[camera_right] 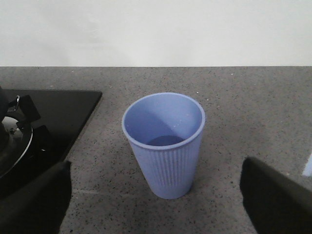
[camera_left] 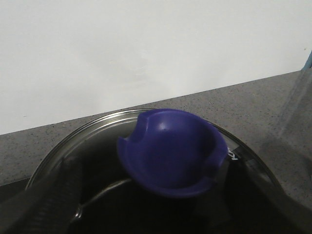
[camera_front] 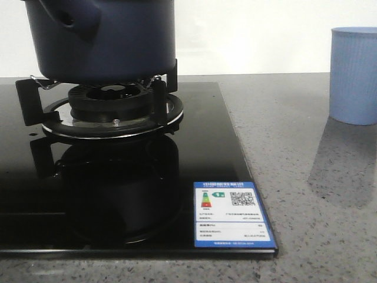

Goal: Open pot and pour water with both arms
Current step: 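Grasp the blue lid knob with left gripper and blue cup with right, then lift the glass lid off the pot with left gripper, raise cup with right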

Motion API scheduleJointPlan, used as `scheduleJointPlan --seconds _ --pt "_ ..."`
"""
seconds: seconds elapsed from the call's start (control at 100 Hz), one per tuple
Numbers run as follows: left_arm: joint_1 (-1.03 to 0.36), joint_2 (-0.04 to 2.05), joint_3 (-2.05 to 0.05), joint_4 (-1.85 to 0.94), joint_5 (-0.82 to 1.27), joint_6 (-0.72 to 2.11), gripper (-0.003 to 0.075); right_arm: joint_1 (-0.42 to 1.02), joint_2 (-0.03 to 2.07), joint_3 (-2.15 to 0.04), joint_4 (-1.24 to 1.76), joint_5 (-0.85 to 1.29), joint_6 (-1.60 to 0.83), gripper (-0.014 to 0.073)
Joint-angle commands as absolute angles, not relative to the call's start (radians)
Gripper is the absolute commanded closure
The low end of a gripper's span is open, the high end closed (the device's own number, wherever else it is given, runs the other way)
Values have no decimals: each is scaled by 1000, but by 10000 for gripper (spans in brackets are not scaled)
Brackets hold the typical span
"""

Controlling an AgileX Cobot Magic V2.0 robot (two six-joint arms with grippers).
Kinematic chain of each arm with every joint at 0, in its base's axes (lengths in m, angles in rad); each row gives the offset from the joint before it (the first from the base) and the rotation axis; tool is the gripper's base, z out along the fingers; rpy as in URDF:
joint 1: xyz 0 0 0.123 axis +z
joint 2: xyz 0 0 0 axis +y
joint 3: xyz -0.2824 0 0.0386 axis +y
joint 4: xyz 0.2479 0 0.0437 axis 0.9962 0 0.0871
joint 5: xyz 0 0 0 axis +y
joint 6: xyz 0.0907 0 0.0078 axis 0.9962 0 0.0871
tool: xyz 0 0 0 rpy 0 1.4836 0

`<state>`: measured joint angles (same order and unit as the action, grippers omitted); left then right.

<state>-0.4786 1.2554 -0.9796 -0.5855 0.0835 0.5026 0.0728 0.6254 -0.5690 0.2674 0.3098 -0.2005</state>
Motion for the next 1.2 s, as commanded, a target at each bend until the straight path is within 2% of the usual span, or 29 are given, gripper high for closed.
scheduleJointPlan --seconds 0.0,0.66,0.76,0.96,1.19 --pt "-488 1251 -1032 -604 19 501 171 75 632 -607 264 247 -213 -19" --pt "-526 1352 -1056 -597 -87 502 178 75 632 -607 264 247 -213 -17" --pt "-526 1352 -1056 -597 -87 502 216 75 632 -607 264 247 -213 -17" --pt "-526 1352 -1056 -597 -87 502 344 75 632 -607 264 247 -213 -17" --pt "-526 1352 -1056 -597 -89 502 365 75 632 -607 264 247 -213 -17"
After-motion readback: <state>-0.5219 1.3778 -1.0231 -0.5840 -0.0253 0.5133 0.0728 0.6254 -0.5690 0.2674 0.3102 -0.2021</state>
